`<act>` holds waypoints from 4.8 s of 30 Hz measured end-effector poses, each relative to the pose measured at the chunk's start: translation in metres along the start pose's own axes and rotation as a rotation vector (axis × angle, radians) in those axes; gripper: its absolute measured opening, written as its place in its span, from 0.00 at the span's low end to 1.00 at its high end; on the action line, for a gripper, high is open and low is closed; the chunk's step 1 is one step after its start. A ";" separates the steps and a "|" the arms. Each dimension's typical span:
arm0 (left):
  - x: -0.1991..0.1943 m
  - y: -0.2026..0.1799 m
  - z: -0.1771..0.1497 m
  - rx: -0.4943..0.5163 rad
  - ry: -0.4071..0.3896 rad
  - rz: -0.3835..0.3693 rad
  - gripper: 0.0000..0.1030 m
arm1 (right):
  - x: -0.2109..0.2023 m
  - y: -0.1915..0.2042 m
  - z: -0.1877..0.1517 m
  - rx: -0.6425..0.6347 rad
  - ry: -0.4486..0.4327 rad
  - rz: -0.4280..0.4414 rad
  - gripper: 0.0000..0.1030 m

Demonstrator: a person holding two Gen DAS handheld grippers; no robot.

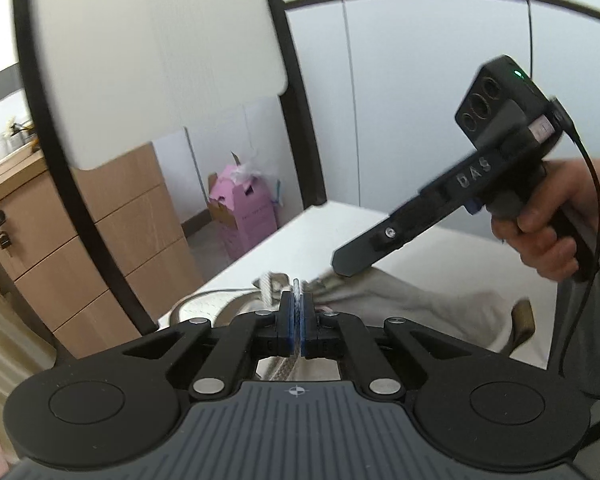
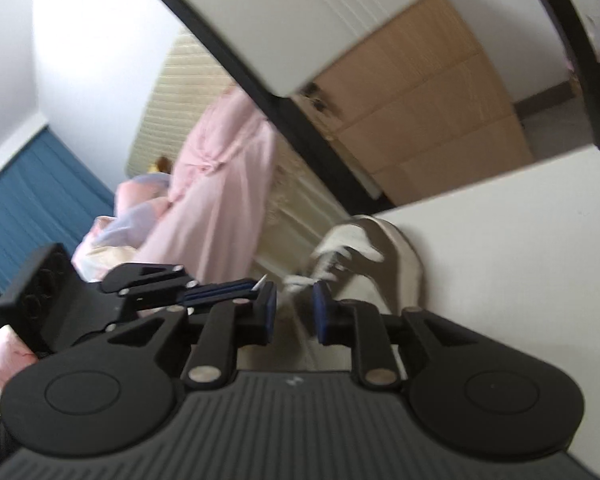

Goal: Lace up shoes with both hands

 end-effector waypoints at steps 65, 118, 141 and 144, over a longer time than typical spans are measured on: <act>0.031 -0.027 -0.001 0.174 0.005 0.042 0.03 | -0.004 -0.063 -0.006 0.443 -0.136 0.098 0.26; 0.010 -0.033 0.001 -0.497 0.052 0.332 0.24 | 0.014 -0.045 -0.016 0.464 -0.233 -0.006 0.03; -0.008 -0.022 -0.016 -0.668 0.050 0.351 0.15 | -0.098 -0.084 0.002 0.479 -0.547 -0.222 0.07; -0.009 -0.019 -0.017 -0.684 0.043 0.340 0.15 | -0.107 -0.084 -0.002 0.499 -0.543 -0.217 0.08</act>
Point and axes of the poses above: each gripper's, at about its wrist camera, not at the fingertips, and x roughly the way its jaws point, y to its left, z to its top, the point moved 6 cm from there along x, roughly the way its jaws point, and after that the axes turned 5 degrees about y, right-handed, at the moved point
